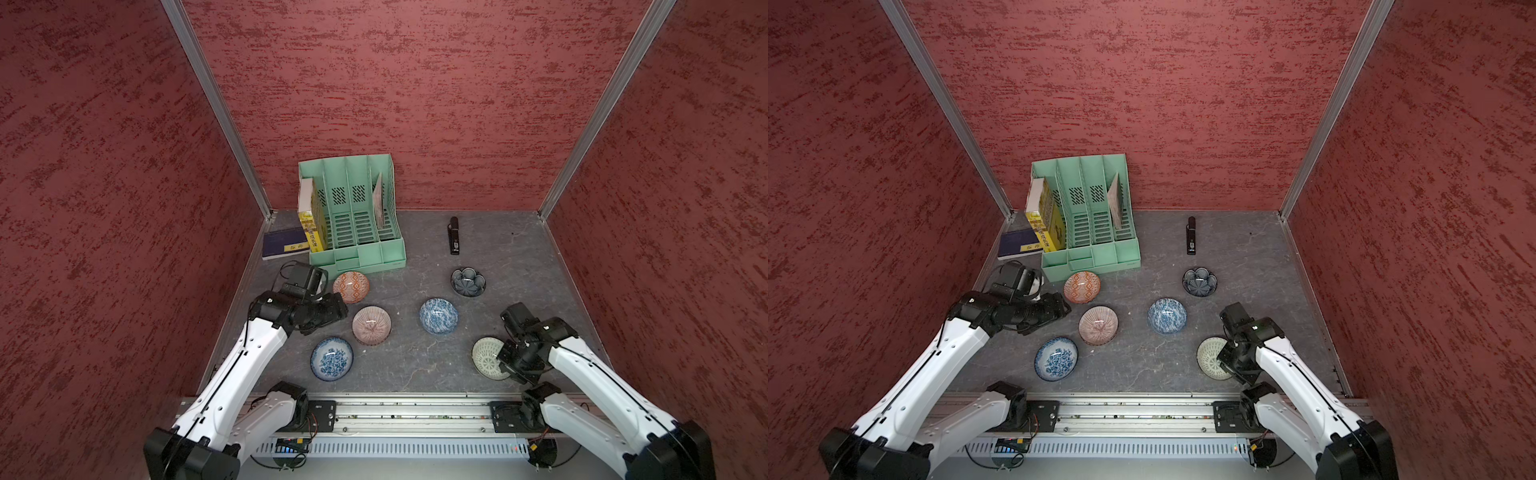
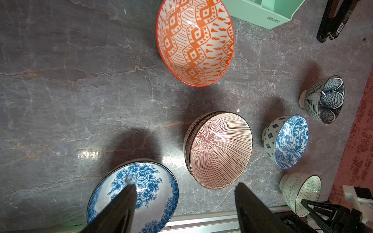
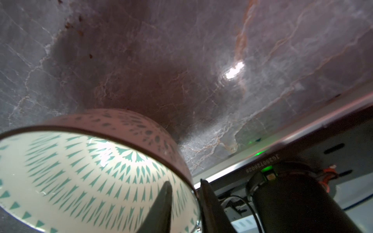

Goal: Stack the bowls
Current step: Pick up the bowl from the center of the board.

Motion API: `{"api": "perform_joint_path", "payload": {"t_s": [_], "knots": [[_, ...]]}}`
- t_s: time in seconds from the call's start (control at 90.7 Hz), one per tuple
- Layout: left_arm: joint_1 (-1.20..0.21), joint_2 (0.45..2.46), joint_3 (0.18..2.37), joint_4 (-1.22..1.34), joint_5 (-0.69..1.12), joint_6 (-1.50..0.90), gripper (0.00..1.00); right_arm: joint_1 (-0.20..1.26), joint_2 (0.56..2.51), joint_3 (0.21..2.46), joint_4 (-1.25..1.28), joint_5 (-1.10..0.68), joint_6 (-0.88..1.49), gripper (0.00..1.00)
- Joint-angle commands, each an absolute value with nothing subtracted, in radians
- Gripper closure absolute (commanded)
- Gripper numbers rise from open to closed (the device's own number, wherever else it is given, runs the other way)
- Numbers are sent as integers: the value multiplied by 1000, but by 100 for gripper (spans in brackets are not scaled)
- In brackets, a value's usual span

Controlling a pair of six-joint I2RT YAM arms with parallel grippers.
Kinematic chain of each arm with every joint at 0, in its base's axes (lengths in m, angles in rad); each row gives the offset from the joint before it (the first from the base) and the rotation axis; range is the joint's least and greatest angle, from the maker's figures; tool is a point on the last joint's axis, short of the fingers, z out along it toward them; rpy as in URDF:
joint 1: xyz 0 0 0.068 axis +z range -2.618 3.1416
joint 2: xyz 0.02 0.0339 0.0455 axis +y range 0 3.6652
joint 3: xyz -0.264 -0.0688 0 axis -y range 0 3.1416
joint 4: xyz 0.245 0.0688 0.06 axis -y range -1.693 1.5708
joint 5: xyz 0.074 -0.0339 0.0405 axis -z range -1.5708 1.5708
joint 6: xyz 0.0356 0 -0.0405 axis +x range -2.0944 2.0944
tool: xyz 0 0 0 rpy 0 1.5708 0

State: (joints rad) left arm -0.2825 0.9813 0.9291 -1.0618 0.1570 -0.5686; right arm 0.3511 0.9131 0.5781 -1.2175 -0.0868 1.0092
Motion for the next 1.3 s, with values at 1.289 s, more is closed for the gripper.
{"api": "perform_joint_path", "payload": {"t_s": [1.289], "knots": [[-293, 1115, 1210, -1245, 439, -441, 29, 484, 1331, 1423, -1315, -237, 753, 100]]}}
